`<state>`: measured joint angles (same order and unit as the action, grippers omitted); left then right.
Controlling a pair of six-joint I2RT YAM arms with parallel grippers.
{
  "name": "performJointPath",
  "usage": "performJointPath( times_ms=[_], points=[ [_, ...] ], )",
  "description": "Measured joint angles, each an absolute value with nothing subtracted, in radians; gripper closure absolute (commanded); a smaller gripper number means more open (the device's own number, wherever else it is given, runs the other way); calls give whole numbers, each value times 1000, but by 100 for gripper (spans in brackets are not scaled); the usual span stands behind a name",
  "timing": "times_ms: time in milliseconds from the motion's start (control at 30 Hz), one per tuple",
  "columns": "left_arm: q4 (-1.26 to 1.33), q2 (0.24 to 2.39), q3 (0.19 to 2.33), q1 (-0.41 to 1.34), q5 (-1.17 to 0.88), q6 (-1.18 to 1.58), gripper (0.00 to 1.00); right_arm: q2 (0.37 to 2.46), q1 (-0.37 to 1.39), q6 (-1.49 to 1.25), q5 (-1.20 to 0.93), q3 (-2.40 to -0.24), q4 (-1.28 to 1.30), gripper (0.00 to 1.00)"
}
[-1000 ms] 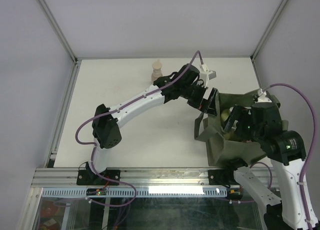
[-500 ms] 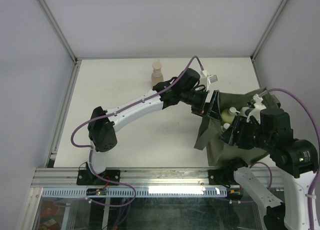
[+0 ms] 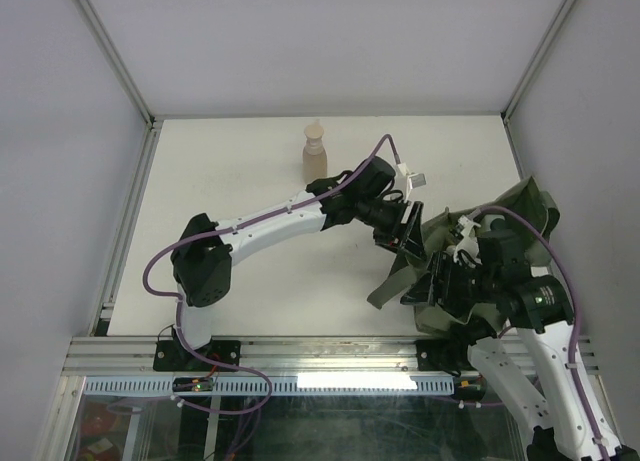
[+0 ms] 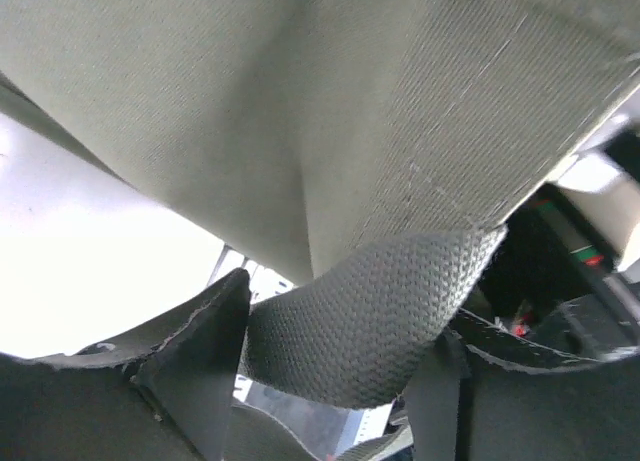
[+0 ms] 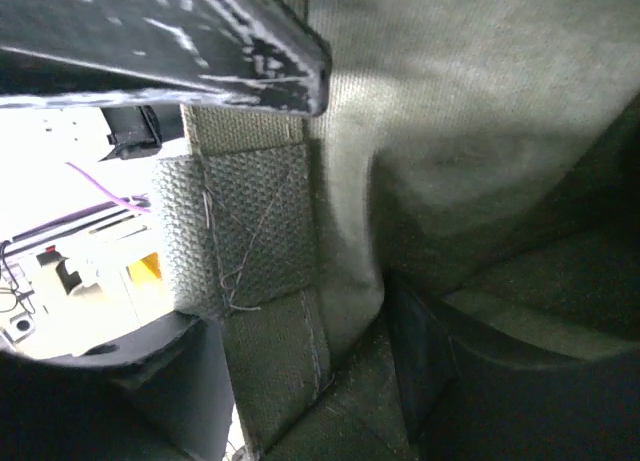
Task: Take the personal care products out of the canvas bag
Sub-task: Adjust the canvas bag at the center of the board.
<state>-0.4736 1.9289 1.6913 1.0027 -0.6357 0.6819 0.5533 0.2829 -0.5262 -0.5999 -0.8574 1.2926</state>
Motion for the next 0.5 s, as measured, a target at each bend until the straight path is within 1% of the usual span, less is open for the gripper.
performJointPath(
  times_ms=[67,200,433,500],
  points=[
    [-480,1930,1685,1002,-636,669,53,559,283,-541,-561,-875,1296,33],
    [-477,1930,1685,1002,-642,646,62,570,283,-526,-390,-1003,1327,32],
    [-472,1961,1729,1002,-665,628,67,673,283,-495,-75,-1246,1398,32],
    [-476,1979,1748,1002,-671,617,67,703,283,-488,12,-1290,1405,31]
  ],
)
